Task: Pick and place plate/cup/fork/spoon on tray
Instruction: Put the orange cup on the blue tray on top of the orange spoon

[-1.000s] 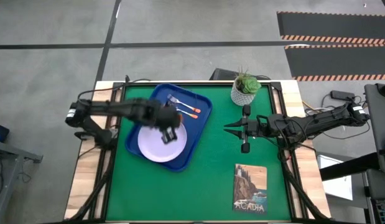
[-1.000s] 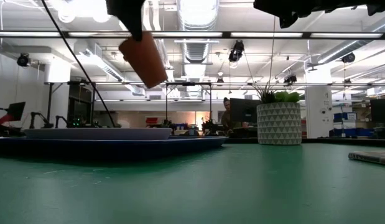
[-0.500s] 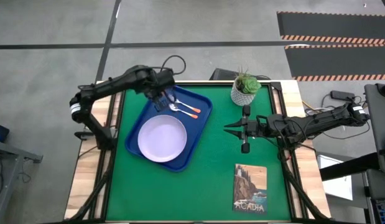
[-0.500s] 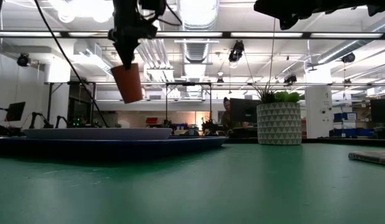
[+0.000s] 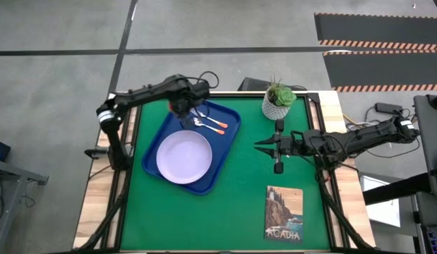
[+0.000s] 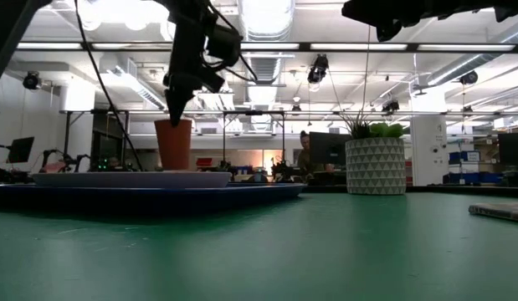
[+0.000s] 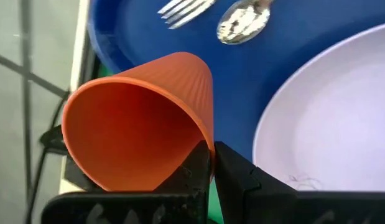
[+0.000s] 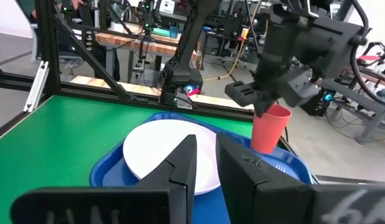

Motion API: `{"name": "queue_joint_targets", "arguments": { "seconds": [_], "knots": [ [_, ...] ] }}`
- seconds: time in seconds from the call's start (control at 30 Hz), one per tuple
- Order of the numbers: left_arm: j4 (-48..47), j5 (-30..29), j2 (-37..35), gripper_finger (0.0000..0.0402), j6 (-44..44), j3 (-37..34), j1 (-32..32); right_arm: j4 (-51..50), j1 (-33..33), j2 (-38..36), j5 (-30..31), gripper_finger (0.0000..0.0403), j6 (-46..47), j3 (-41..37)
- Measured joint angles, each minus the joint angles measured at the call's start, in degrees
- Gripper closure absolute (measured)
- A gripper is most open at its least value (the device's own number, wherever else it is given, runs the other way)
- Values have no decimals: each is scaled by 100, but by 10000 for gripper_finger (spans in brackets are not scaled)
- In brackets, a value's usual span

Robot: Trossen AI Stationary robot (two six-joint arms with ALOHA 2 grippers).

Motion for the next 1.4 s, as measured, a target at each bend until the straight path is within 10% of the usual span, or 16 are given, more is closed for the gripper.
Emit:
{"name": "queue_joint_targets", "arguments": {
  "seconds": [1.4],
  "knots": [
    [1055, 460, 1, 366, 273, -1128, 614, -111, -1, 0, 2, 351, 7, 0]
  ]
}}
